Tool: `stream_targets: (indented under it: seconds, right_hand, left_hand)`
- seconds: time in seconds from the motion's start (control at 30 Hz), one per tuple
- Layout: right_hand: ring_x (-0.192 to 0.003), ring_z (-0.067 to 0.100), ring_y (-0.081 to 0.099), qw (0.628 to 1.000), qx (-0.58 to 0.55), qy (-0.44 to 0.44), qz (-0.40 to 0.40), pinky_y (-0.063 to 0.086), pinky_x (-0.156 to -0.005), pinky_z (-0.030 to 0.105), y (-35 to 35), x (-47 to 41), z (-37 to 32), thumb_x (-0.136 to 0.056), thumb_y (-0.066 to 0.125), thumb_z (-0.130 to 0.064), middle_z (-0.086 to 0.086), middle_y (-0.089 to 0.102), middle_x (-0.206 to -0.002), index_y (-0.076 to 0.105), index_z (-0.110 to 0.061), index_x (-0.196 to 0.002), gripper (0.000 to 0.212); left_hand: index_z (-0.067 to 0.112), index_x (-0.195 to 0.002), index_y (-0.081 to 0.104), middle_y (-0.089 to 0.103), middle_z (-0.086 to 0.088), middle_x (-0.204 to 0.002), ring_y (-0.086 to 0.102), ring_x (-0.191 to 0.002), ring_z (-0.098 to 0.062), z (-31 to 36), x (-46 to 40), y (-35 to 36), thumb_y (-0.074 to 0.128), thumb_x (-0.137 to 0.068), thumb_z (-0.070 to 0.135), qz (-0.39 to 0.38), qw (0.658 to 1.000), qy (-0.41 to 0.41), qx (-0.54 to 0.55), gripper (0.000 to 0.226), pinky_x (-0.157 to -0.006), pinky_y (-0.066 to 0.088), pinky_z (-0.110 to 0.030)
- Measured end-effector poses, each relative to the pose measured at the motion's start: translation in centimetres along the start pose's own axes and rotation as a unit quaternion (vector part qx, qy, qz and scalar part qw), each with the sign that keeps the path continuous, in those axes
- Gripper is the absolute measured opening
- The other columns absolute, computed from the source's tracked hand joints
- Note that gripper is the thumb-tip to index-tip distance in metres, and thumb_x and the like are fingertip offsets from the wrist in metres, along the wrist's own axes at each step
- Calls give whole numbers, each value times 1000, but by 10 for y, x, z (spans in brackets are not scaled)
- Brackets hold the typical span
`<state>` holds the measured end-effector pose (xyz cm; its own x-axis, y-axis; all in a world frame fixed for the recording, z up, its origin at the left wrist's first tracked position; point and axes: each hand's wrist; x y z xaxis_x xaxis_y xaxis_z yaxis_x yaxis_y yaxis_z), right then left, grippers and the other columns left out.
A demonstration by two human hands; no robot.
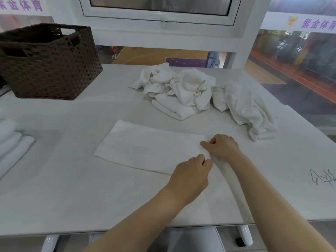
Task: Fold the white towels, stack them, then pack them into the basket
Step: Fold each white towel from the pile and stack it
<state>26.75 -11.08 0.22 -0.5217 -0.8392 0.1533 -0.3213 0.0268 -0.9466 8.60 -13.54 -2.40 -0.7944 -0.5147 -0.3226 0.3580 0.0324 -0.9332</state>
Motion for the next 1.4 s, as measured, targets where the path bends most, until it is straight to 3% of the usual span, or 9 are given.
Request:
stream_targets:
  seconds: [0.13,0.23,0.37,0.5,0.77,1.0,1.07,1.2,1.4]
  right_hand:
    - [-56,16,40,994,-84,12,-63,30,-55,27,-13,0,-14,-91,61,-41,-1,41,-60,39,-15,-61,45]
    - [-56,17,45,987,-160,-6,-16,36,-56,28,-31,4,-23,-89,60,-31,2,54,-61,49,-11,-67,32]
    - [-47,15,46,983,-174,-29,50,36,-52,25,-66,10,-48,-85,57,-26,2,57,-55,52,-12,-71,21]
    - [-59,18,54,991,-96,-58,79,39,-54,27,-100,9,-85,-83,56,-29,3,58,-64,53,-10,-72,23]
    - [-62,14,48,981,4,-162,111,31,-49,27,-88,15,-181,-85,57,-37,-1,52,-69,43,-18,-68,30]
    - [-51,14,42,982,43,-183,8,31,-47,24,-32,33,-237,-82,59,-22,-2,42,-59,41,-15,-64,26]
    - [-48,15,39,980,59,-189,-13,30,-46,23,-15,37,-243,-81,58,-19,-2,39,-56,39,-15,-62,27]
    - [-51,16,43,978,54,-199,-20,32,-47,23,9,43,-245,-83,57,-20,-2,45,-60,43,-15,-66,22]
    - [-65,16,52,970,18,-238,-32,40,-55,29,31,46,-238,-95,49,-29,1,57,-81,48,-14,-85,17]
  left_hand:
    - [14,-92,51,46,0,-84,43,-59,-19,1,-2,-12,56,-86,16,16,993,-34,114,7,-49,29,-29]
    - [21,-90,46,46,6,-85,48,-66,-16,-2,-4,-27,55,-87,20,33,965,-94,243,10,-59,36,-27]
    - [17,-79,40,42,5,-71,42,-59,-4,-2,-11,-53,55,-84,11,62,872,-182,450,17,-54,35,-16]
    - [21,-76,35,36,9,-69,36,-61,-6,0,-13,-74,48,-86,6,82,789,-205,573,22,-57,33,-16]
    - [21,-71,36,44,6,-74,54,-71,-5,-42,22,-97,47,-89,3,109,680,-255,679,27,-101,51,-39]
    - [16,-77,36,41,2,-75,51,-68,-9,-68,80,-102,50,-90,2,141,698,-336,616,23,-90,54,-35]
    - [17,-76,36,36,3,-72,39,-68,-12,-71,94,-98,51,-89,7,138,738,-355,557,23,-65,46,-26]
    - [19,-76,37,38,4,-68,30,-54,-6,-84,112,-87,53,-88,16,142,833,-363,392,21,-51,27,-20]
    - [20,-80,37,39,5,-69,32,-52,-5,-97,120,-78,47,-93,19,110,841,-394,355,17,-50,31,-17]
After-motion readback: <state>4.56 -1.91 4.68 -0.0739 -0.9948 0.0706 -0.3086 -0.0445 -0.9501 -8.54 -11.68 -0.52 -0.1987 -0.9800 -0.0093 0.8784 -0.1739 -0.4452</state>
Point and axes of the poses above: each hand's wrist, its own x-axis away from the middle knuckle, its own y-axis out of the palm, z = x × y
